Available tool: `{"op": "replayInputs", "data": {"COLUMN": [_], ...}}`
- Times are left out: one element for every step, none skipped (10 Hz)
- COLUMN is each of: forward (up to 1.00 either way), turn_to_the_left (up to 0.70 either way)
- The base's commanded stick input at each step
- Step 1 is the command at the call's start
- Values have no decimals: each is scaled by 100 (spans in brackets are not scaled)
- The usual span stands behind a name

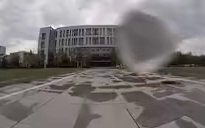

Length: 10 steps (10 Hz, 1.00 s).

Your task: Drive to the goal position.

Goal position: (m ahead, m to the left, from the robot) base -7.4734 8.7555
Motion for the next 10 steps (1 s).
{"op": "replayInputs", "data": {"forward": [70,70,70,70,70,70,70,70,70,70], "turn_to_the_left": [0,0,0,0,0,0,0,0,0,0]}}
